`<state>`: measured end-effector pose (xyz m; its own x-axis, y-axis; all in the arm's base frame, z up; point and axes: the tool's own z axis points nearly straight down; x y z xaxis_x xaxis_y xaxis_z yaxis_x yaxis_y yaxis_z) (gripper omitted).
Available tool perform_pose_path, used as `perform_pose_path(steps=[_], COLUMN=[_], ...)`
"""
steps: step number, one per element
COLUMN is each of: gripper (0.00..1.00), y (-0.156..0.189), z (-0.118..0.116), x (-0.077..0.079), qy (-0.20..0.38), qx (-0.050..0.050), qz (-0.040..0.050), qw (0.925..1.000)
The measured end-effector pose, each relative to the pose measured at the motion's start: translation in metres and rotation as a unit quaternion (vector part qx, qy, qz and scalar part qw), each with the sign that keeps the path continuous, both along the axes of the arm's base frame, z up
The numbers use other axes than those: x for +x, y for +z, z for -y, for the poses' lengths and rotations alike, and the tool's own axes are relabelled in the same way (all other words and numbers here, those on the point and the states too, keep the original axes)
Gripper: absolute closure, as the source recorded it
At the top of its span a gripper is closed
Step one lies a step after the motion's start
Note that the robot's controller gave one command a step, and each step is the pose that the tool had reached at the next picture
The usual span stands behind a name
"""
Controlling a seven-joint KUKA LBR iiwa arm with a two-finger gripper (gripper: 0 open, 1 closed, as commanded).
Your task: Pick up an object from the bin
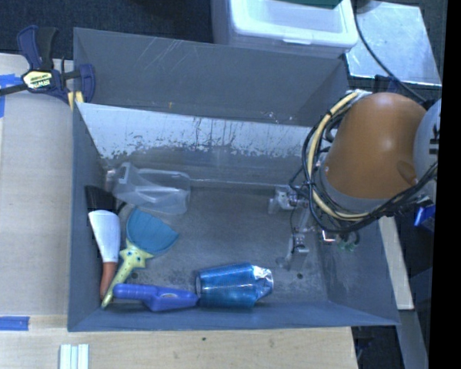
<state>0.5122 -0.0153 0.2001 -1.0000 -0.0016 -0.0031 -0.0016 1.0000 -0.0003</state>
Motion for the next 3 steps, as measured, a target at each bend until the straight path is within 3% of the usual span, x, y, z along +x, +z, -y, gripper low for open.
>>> perform_pose_path(steps=[1,2,3], gripper=[0.00,0.00,0.00], y=[0.000,-0.069,-0.087], z=[0.000,0.017,-0.013], x=[0.000,-0.013,-0.017], qy=[0.000,0.072,0.063], qx=[0.000,-0.001,0.000], qz=[0.0000,0.0010,0.0034], qw=[1.0000,0.9974,0.9980])
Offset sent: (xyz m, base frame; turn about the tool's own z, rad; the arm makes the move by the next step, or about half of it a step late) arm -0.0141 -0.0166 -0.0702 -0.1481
